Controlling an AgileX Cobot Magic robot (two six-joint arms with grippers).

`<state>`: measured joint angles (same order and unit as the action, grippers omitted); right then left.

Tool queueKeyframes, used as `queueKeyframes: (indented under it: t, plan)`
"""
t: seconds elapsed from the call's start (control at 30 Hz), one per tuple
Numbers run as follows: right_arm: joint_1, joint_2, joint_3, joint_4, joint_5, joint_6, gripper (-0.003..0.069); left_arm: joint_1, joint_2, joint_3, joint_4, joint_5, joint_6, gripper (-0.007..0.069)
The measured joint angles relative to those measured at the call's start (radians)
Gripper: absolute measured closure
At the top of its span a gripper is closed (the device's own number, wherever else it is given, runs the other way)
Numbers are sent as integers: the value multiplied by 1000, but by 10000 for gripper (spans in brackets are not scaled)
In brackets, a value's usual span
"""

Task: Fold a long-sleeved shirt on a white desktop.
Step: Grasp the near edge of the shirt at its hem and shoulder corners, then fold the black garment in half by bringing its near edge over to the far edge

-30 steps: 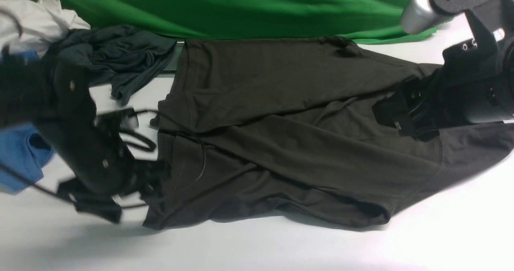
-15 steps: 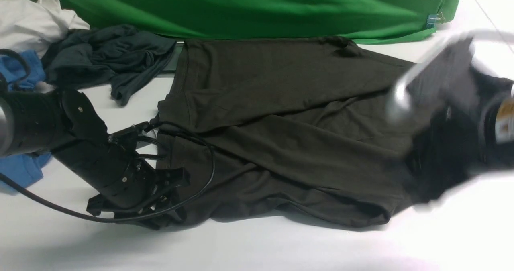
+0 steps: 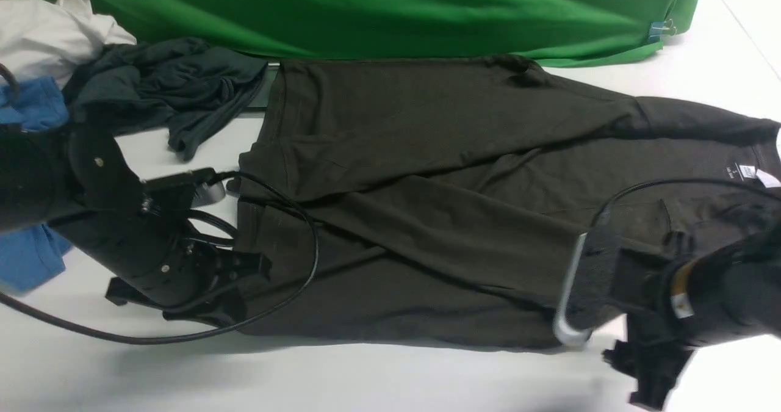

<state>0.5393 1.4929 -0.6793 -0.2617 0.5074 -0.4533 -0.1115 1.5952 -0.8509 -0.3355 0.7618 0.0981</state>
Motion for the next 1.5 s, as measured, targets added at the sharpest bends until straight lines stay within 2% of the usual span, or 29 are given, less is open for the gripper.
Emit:
queueKeyframes:
  t: [0.2, 0.3, 0.37, 0.4, 0.43, 0.47, 0.5, 0.83, 1.03, 1.23, 1.4, 1.5]
  plan:
    - [0, 103, -2, -21, -135, -1, 190, 0, -6, 0, 8, 0, -7, 589]
    - [0, 123, -5, -24, -156, -2, 326, 0, -6, 0, 9, 0, -7, 589]
    - [0, 127, -5, -24, -150, -2, 477, 0, -6, 0, 9, 0, -7, 589]
    - [0, 127, -5, -24, -145, -1, 529, 0, -6, 0, 9, 0, -7, 589]
    - [0, 127, -5, -24, -142, -1, 529, 0, -6, 0, 9, 0, -7, 589]
    - [0, 125, -5, -24, -125, 0, 587, 0, -6, 0, 13, 0, -7, 589]
    - [0, 118, -5, -24, -113, 0, 597, 0, -6, 0, 13, 0, -7, 589]
    - [0, -128, -2, 5, 85, 44, 607, 0, -97, 1, 39, 82, -42, 589]
    - [0, -315, 8, 119, 222, 50, 607, -3, -272, 6, 90, 151, -120, 589]
    - [0, -393, 50, 187, 267, 50, 608, -3, -359, 49, 93, 163, -133, 589]
    - [0, -400, -5, 178, 284, 11, 608, -3, -360, 43, 111, 106, -133, 589]
    - [-25, -327, -113, 113, 248, -19, 608, -3, -334, -26, 160, -20, -152, 589]
